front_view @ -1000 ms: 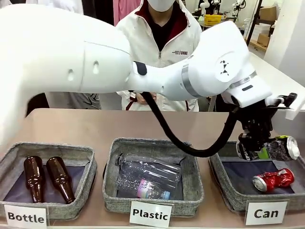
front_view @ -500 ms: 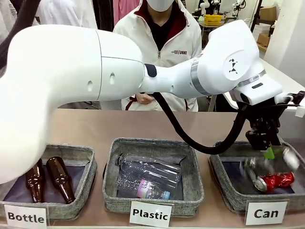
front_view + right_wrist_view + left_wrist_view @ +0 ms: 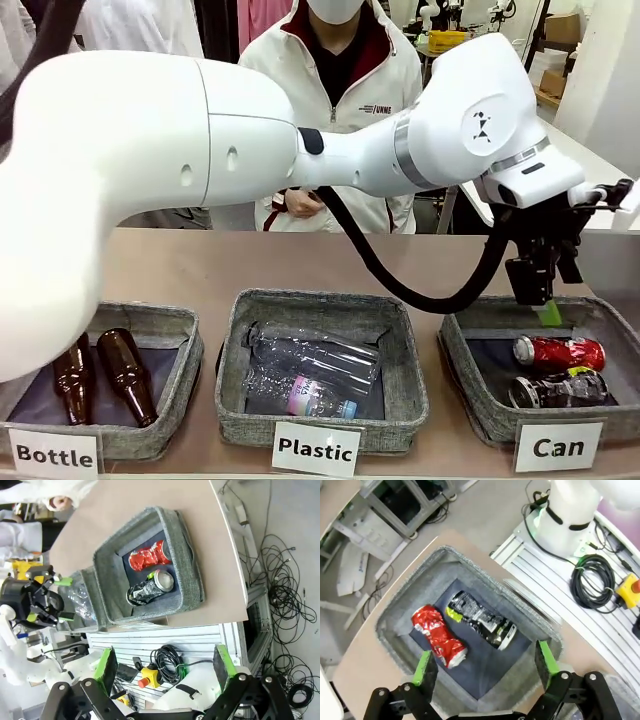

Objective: Sort the can waste into the basket.
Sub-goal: Pick up the can waste from the table and place it in the right Fabric basket.

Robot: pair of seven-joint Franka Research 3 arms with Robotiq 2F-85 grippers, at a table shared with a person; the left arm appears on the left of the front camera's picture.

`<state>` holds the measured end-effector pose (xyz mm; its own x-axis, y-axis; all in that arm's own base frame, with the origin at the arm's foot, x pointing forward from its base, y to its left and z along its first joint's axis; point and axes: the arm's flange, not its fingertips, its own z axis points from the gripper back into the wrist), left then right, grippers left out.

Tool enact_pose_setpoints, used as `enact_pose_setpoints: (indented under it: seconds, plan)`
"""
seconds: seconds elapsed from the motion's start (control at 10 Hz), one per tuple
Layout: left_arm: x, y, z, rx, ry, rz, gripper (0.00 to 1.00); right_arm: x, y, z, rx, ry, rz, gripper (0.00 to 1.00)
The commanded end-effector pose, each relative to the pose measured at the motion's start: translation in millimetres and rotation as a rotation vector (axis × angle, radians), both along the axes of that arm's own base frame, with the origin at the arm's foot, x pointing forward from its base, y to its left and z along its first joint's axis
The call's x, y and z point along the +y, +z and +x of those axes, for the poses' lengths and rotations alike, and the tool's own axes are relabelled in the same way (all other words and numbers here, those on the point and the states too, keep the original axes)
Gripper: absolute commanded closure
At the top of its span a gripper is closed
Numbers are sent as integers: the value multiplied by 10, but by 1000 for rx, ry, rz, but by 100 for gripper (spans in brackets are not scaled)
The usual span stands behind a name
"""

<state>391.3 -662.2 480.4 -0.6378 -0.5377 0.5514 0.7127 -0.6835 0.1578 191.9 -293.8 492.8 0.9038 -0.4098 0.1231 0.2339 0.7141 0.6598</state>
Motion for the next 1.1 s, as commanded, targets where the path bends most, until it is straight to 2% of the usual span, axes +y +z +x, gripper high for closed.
enact_pose_setpoints:
  seconds: [0.0,0.1,0.2,0.3,0.6,0.8,1.0]
  plan:
    - [326,196,-80,57,65,37,0,0,0,0,0,0,0,0]
    - [551,267,-70,132,138,45,0,116,91,99,-42,29,21,0]
    - [856,359,-32,243,218,56,0,276,173,283,-79,55,38,0]
    - [1130,462,43,291,319,69,0,423,199,518,-74,14,11,0]
    - [2137,598,263,376,469,21,0,1177,288,1206,-162,122,139,0]
    - [3070,606,472,447,619,-59,0,1703,246,1524,-146,166,196,0]
    - [3993,575,612,505,820,-103,0,2199,238,1722,-128,276,348,0]
